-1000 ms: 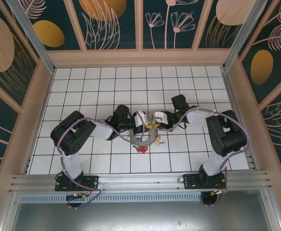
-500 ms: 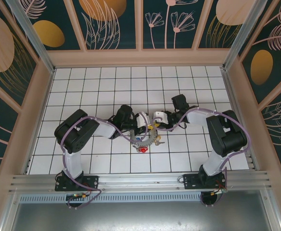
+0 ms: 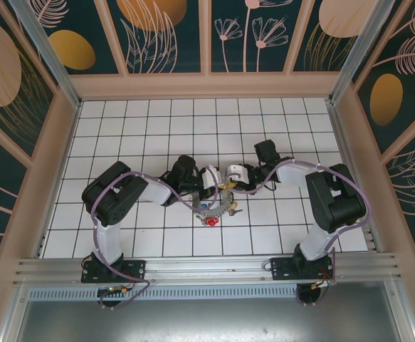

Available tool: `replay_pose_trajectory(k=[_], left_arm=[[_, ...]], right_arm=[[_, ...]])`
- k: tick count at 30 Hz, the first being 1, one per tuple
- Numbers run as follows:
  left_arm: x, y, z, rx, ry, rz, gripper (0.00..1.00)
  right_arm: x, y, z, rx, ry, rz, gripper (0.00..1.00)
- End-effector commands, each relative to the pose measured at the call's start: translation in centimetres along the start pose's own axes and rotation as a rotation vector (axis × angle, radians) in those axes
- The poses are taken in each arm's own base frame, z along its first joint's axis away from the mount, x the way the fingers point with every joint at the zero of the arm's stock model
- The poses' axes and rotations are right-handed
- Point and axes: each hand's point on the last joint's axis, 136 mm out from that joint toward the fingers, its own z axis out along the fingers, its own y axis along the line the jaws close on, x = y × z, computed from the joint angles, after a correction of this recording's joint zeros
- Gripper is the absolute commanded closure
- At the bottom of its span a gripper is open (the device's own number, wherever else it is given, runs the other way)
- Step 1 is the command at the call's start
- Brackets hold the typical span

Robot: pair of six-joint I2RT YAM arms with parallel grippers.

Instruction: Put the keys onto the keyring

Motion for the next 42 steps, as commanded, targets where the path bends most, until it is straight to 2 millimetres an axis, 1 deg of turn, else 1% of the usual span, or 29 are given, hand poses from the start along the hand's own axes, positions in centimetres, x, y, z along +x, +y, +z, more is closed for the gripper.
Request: replay_pose_trajectory(k=[1, 3, 5, 7, 9, 12, 14, 15, 17, 21, 23, 27, 30, 37, 38, 42], left_arm=[[-3.2, -1.2, -1.2, 0.047, -0.130, 0.006, 1.00], [-4.0, -1.3, -2.0, 0.042, -0.174, -0.010, 1.00], [-5.1, -1.2, -3.1, 0.031, -0.230, -0.029, 1.00], [-6.3, -1.2, -4.2, 0.022, -0.284, -0.037, 1.00], [-7.5, -1.5, -5.2, 0.025, -0.331, -0.038, 1.00], [-9.4, -2.1, -6.5, 0.036, -0.387, -0.027, 1.00], [-10.7, -2.4, -7.5, 0.040, -0.428, -0.023, 1.00], [-11.0, -2.6, -7.7, 0.046, -0.441, -0.023, 1.00], [-12.6, -2.9, -8.8, 0.044, -0.481, -0.005, 1.00], [-14.1, -3.4, -9.7, 0.075, -0.529, -0.002, 1.00], [-14.5, -3.6, -10.0, 0.081, -0.549, -0.009, 1.00], [-15.0, -3.7, -10.3, 0.095, -0.572, -0.017, 1.00], [-15.4, -4.0, -10.7, 0.108, -0.605, -0.024, 1.00], [-16.1, -4.4, -11.1, 0.146, -0.642, -0.031, 1.00], [-15.4, -4.3, -10.6, 0.151, -0.627, -0.050, 1.00], [-15.1, -4.4, -10.4, 0.160, -0.621, -0.052, 1.00]], right_arm=[[-2.6, -0.3, -2.0, 0.049, -0.107, -0.013, 0.94], [-3.3, 0.0, -2.9, 0.071, -0.132, -0.009, 0.92], [-4.0, 0.5, -3.6, 0.085, -0.148, -0.004, 0.86], [-4.9, 0.9, -4.4, 0.108, -0.173, -0.004, 0.85], [-6.1, 0.8, -5.6, 0.160, -0.209, -0.007, 0.86], [-8.5, 0.6, -7.7, 0.235, -0.297, 0.018, 0.84], [-10.4, 1.1, -8.8, 0.235, -0.361, 0.009, 0.83], [-11.0, 1.5, -9.1, 0.228, -0.376, 0.002, 0.83], [-11.9, 2.4, -9.3, 0.207, -0.390, -0.009, 0.81], [-13.1, 3.4, -9.4, 0.199, -0.403, -0.030, 0.78], [-13.6, 3.8, -9.5, 0.192, -0.414, -0.037, 0.77], [-13.8, 4.6, -9.4, 0.183, -0.407, -0.047, 0.79], [-13.9, 5.0, -9.1, 0.172, -0.411, -0.048, 0.78], [-14.6, 4.6, -8.6, 0.196, -0.429, -0.057, 0.77], [-14.7, 4.5, -8.6, 0.202, -0.433, -0.054, 0.77], [-15.3, 4.1, -9.0, 0.223, -0.466, -0.058, 0.74]])
